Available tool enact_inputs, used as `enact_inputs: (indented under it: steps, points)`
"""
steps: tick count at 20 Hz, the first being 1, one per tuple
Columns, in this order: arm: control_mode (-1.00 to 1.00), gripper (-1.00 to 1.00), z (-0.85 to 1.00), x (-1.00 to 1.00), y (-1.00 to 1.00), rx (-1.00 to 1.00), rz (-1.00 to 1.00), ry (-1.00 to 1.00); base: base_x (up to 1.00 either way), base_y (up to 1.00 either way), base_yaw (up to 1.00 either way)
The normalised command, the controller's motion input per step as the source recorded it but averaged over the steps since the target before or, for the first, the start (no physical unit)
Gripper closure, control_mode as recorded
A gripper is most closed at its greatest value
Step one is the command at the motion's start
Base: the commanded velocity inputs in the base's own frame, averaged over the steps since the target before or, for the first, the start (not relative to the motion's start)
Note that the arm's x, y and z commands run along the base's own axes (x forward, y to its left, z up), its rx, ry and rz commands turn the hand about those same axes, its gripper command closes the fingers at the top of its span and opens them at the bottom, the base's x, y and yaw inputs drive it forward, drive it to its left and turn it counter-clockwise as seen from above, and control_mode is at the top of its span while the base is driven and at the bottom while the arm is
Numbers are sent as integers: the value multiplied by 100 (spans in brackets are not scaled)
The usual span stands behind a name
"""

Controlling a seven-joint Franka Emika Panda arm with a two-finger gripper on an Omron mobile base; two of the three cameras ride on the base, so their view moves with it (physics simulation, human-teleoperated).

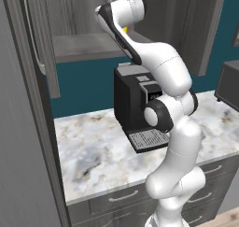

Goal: Open the cabinet directly in front. Then move the liquor and the cup to the dining counter with the jar on it.

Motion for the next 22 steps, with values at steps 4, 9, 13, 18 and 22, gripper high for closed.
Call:
enact_inputs:
  steps: [4,9,13,18,22]
  points:
    - [-100,-100,-1,9,2,0,0,3,0,0,0]
    - [-100,-100,-17,0,7,0,0,5,0,0,0]
    - [-100,-100,-30,-7,2,0,0,8,0,0,0]
    - [-100,-100,-43,0,0,0,0,11,0,0,0]
    - [-100,100,-11,0,0,0,0,3,0,0,0]
